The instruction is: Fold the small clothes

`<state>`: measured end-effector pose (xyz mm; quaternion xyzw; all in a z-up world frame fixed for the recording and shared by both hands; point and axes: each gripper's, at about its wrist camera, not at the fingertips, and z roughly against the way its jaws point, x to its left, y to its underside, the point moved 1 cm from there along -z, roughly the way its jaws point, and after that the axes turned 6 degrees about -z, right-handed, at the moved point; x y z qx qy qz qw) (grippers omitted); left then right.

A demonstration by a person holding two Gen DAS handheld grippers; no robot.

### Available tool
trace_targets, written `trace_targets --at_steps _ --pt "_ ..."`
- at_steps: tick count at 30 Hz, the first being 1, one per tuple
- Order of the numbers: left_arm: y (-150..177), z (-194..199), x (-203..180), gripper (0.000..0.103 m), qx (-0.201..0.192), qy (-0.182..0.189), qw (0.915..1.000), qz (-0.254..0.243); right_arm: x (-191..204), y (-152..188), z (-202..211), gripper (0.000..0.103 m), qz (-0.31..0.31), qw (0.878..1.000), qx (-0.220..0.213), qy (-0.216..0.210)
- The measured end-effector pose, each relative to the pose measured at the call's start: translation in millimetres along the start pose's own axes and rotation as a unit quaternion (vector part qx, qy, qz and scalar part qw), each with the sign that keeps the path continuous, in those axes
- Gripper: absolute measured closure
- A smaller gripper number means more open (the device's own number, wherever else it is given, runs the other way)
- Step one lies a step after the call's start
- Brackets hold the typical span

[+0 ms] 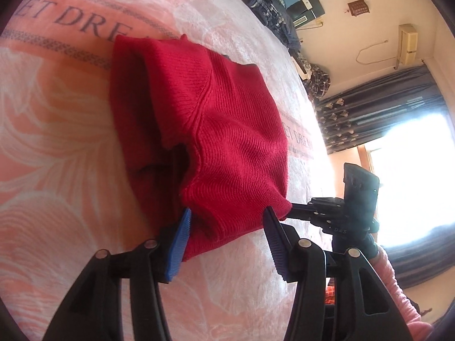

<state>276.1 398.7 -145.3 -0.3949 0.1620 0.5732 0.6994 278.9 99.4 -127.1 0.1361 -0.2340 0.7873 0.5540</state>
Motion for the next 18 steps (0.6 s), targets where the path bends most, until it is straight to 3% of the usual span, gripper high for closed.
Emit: trace_targets --at_steps 7,9,11,12,14,18 --pt "-2.3 -7.8 -5.6 0.051 -0.005 0.009 0.9999 -0.013 -0.1 -3.1 -2.6 0.095 -0.008 1.0 0.001 -0.003" --pt "-0.9 -15.2 -14.3 0.061 -0.004 0.011 0.9994 -0.033 0.5 -3.4 -2.0 0.095 -0.007 1.0 0.001 -0.003" --pt "1.5 -19.0 -19.4 0.086 0.001 0.033 0.9987 -0.039 0.5 -3.6 -1.7 0.095 -0.009 1.0 0.001 -0.006" --pt "2.6 -18.4 -20.3 0.091 0.0 0.058 0.9978 -0.031 0.3 -3.5 -1.3 0.095 -0.009 1.0 0.001 -0.009" --pt "3.2 -11.7 -23.9 0.094 -0.007 0.092 0.9954 -0.025 -0.3 -3.3 1.1 0.095 -0.012 1.0 0.0 -0.016" --pt "6.9 0.5 -35.0 0.096 -0.003 0.091 0.9945 -0.052 -2.1 -1.7 4.6 0.095 -0.013 1.0 0.0 -0.027"
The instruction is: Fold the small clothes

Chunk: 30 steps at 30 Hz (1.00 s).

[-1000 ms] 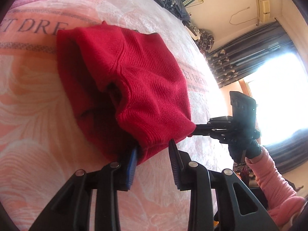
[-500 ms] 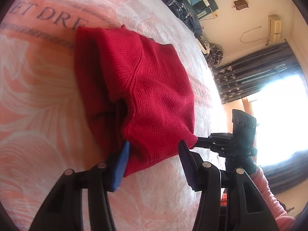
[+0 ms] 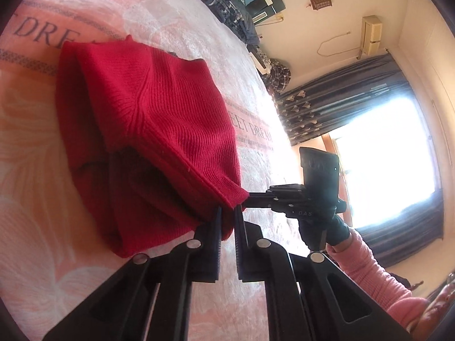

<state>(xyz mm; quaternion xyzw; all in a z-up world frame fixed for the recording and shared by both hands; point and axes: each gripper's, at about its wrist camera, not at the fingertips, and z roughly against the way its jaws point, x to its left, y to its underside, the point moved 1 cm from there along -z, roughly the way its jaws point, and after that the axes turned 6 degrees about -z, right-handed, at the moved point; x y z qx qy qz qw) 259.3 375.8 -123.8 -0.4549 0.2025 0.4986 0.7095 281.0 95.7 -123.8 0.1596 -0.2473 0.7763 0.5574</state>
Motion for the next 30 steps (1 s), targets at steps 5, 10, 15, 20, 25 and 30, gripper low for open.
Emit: trace_targets --at_steps 5,10,15,20,25,30 --pt "21.2 -12.9 24.2 0.096 0.06 -0.101 0.9929 -0.02 -1.3 3.6 -9.2 0.095 0.004 1.0 0.012 0.008" --pt "24.7 -6.7 52.4 0.096 0.046 -0.072 0.9958 0.031 4.3 6.3 -13.0 0.092 0.034 0.999 0.029 0.029" --pt "11.5 9.3 40.6 0.059 0.017 -0.041 0.9985 0.033 12.3 0.6 3.1 0.088 0.052 0.998 0.017 0.023" --pt "-6.5 7.5 58.1 0.049 -0.003 -0.058 0.9952 0.078 27.7 -5.9 15.5 0.081 0.065 0.998 -0.006 0.017" --pt "-28.3 19.0 76.4 0.049 -0.042 -0.057 0.9914 0.11 60.6 -6.1 0.6 0.078 0.107 0.994 0.0 -0.027" --pt "-62.1 28.7 82.8 0.049 -0.084 -0.065 0.9886 0.107 94.4 -7.8 -45.0 0.075 0.073 0.993 0.041 -0.087"
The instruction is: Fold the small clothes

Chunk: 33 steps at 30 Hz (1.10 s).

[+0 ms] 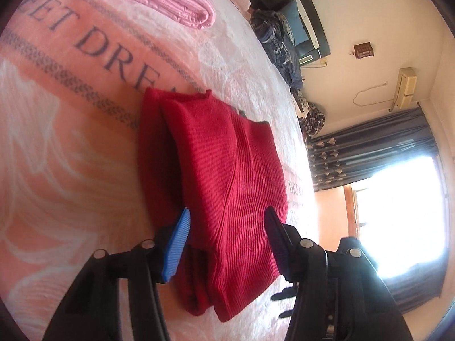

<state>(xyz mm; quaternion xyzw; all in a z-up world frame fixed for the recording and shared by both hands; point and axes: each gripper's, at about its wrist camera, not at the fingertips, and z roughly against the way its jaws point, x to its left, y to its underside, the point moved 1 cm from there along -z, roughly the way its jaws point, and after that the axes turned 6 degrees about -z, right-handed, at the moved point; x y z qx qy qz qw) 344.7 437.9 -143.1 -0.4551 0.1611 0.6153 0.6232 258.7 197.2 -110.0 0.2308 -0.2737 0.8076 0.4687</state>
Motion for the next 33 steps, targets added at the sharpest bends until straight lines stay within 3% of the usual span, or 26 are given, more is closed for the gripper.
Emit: trace_targets --at_steps 4,7,9,10,14,19,23,28,32,33 --pt "-21.3 -17.3 9.2 0.05 -0.002 -0.014 0.9999 0.009 6.7 -10.5 -20.4 0.075 -0.023 1.0 -0.008 -0.003" --pt "-23.6 -26.1 11.2 0.063 0.003 -0.022 0.9998 -0.003 19.9 -15.2 -23.4 0.074 0.003 1.0 -0.009 0.002" --pt "-24.9 -30.5 8.2 0.072 0.005 -0.021 0.9997 -0.015 23.0 -19.6 -26.2 0.058 -0.013 1.0 -0.003 -0.026" --pt "-26.5 -33.4 5.6 0.077 0.008 -0.024 0.9994 -0.024 21.8 -21.4 -28.7 0.056 -0.03 0.999 0.0 -0.038" --pt "-33.7 -33.5 -2.5 0.087 0.0 -0.026 0.9983 -0.053 11.0 -24.2 -45.1 0.059 -0.078 0.997 0.008 -0.027" --pt "-40.0 -28.9 -7.2 0.09 -0.013 -0.03 0.9969 -0.072 -0.9 -27.3 -49.5 0.065 -0.126 0.991 -0.002 -0.039" --pt "-39.7 -32.5 -2.4 0.09 -0.009 -0.043 0.9962 -0.075 14.0 -27.0 -51.3 0.061 -0.086 0.996 -0.001 -0.004" --pt "-35.8 -36.6 4.0 0.09 -0.005 -0.045 0.9968 -0.066 38.8 -26.5 -65.3 0.059 -0.017 0.997 0.005 0.07" --pt "-35.1 -38.7 9.7 0.088 -0.005 -0.044 0.9975 -0.055 47.5 -22.6 -72.0 0.088 0.046 0.989 -0.001 0.142" --pt "-34.6 -39.2 10.3 0.088 -0.004 -0.045 0.9975 -0.054 47.1 -20.6 -71.7 0.09 0.057 0.988 -0.002 0.143"
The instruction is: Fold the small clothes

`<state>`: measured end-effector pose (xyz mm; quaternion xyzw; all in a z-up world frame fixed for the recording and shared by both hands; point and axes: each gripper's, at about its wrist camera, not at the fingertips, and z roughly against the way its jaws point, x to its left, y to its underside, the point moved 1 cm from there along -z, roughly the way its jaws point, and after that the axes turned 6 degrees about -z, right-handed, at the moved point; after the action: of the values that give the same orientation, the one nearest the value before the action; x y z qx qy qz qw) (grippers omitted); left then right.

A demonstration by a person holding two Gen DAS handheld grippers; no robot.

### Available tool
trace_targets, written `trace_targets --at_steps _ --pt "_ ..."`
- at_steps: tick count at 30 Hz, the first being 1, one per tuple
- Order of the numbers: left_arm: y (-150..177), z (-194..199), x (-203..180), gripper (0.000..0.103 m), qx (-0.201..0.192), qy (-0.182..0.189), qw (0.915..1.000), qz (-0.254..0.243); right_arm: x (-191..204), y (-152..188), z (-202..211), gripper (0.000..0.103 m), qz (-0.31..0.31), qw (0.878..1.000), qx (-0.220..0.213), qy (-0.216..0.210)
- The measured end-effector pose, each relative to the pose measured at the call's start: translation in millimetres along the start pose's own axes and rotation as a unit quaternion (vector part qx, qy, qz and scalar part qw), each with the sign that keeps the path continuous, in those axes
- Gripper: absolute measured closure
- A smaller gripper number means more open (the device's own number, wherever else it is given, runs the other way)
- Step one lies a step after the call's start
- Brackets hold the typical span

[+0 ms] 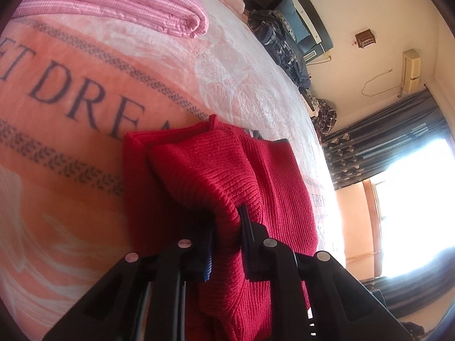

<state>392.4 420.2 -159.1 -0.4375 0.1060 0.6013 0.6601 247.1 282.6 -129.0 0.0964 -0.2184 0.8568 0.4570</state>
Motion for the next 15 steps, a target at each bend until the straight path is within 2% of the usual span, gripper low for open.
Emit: trace_targets --at_steps 2,4,7,9,10,12,13,15 --pt "1.2 -1.2 0.7 0.088 0.001 -0.002 1.0 -0.001 -2.1 1.3 1.0 0.093 0.0 1.0 -0.004 -0.011" --pt "1.7 -1.2 1.4 0.088 0.001 -0.001 1.0 0.0 -9.1 0.9 6.6 0.095 -0.009 0.999 -0.012 -0.039" --pt "-0.2 2.2 0.0 0.088 -0.003 0.004 1.0 0.001 -18.7 -6.2 16.9 0.097 -0.048 0.99 -0.028 -0.133" --pt "-4.8 8.9 -3.4 0.088 -0.012 0.011 0.9999 0.0 -19.6 -11.0 22.8 0.097 -0.067 0.982 -0.034 -0.175" --pt "-8.1 14.0 -5.5 0.088 -0.02 0.018 0.9996 -0.001 -18.3 -12.8 24.1 0.097 -0.067 0.98 -0.037 -0.183" --pt "-14.8 25.0 -11.1 0.088 -0.038 0.026 0.9988 -0.012 -15.0 -14.2 17.6 0.103 -0.068 0.976 -0.03 -0.204" --pt "-16.8 28.5 -13.8 0.088 -0.044 0.019 0.9986 -0.024 -14.7 -12.9 11.2 0.103 -0.073 0.975 -0.022 -0.207" --pt "-15.8 25.6 -13.5 0.088 -0.035 -0.006 0.9986 -0.039 -11.7 -10.8 -2.2 0.103 -0.067 0.982 -0.015 -0.175"
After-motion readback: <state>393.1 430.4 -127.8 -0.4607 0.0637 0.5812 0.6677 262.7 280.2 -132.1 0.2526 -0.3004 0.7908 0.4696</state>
